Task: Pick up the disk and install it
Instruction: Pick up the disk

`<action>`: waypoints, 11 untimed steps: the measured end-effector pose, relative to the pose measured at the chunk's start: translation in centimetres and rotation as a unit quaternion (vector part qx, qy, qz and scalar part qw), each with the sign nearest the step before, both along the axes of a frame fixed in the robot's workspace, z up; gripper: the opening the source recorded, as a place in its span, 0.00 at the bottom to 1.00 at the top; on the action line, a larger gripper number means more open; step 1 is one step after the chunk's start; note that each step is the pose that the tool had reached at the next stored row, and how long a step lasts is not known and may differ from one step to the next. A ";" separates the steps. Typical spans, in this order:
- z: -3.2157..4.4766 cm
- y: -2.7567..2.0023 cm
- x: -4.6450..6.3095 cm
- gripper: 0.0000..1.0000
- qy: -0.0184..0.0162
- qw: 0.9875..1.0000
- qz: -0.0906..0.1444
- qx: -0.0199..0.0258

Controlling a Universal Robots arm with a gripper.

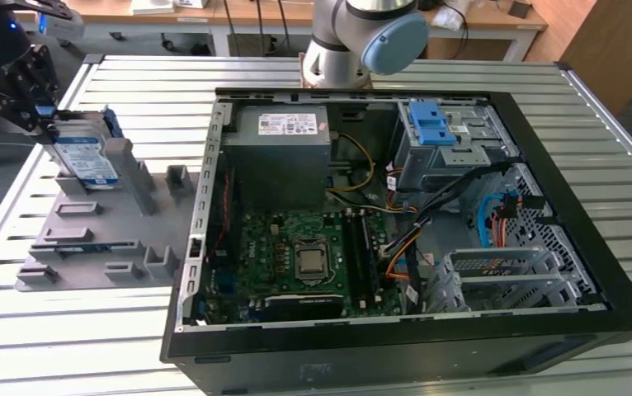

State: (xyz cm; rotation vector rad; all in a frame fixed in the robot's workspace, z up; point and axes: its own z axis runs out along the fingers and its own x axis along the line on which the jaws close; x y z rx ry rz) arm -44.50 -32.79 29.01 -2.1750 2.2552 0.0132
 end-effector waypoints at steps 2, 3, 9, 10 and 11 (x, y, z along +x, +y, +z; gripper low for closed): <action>0.00 0.00 0.0 0.43 0.000 1.000 0.000 0.000; 0.00 0.00 0.0 0.36 0.000 1.000 0.000 0.000; -0.01 0.00 0.0 0.36 0.000 1.000 0.000 0.000; -0.01 0.00 0.0 0.36 0.000 1.000 0.000 0.000; -0.01 0.00 0.0 0.36 0.000 1.000 0.000 0.000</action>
